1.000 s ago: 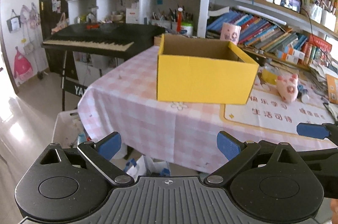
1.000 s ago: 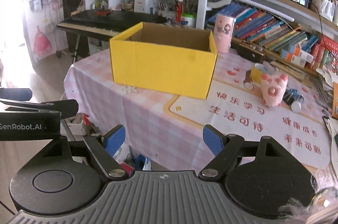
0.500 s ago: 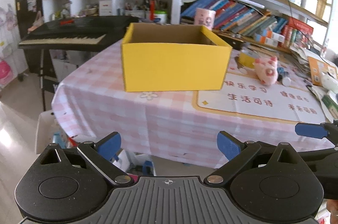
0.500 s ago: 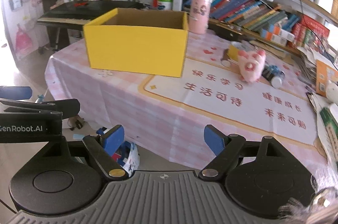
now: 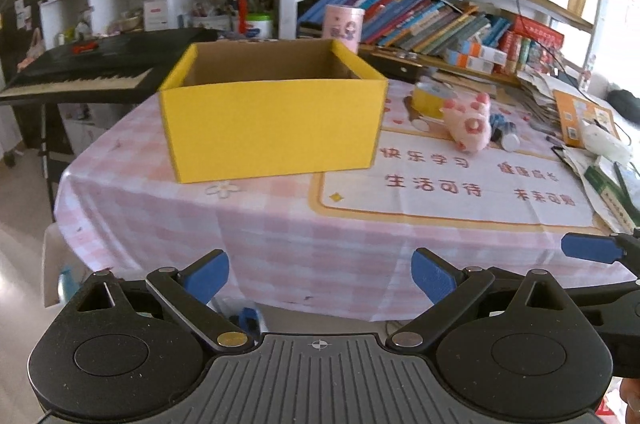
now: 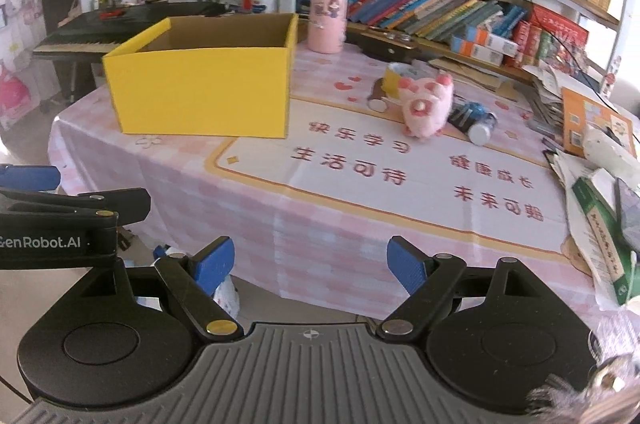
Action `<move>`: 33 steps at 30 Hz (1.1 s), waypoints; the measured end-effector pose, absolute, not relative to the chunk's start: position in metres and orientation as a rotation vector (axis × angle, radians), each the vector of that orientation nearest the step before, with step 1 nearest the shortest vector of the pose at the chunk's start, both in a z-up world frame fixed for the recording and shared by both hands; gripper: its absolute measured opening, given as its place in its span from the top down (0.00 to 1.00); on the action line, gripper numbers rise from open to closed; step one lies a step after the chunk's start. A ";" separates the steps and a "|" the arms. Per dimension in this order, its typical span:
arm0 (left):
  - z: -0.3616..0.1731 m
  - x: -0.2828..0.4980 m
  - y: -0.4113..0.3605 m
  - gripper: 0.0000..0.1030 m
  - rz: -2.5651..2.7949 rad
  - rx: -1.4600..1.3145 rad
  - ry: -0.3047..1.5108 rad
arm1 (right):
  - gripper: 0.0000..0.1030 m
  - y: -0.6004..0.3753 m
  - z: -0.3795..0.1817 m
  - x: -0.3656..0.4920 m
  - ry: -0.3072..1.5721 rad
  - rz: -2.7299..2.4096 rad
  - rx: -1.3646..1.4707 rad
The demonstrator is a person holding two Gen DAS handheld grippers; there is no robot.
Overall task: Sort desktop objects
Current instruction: 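Withdraw both open tools from the box back toward the table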
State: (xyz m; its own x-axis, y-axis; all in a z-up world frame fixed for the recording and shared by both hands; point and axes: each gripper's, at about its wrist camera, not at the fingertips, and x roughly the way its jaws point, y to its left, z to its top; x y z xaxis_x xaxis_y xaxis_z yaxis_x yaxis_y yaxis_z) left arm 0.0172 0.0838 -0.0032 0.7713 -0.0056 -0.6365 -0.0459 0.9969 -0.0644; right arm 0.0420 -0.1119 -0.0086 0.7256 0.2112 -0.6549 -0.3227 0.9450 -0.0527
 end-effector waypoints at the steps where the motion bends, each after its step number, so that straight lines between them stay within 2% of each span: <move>1: -0.004 0.019 0.081 0.04 0.015 -0.075 0.690 | 0.19 -0.115 -0.009 0.043 0.703 0.287 -0.164; 33: -0.027 0.112 -0.031 0.04 -0.172 0.015 0.801 | 0.17 -0.231 -0.029 0.116 0.815 0.036 -0.084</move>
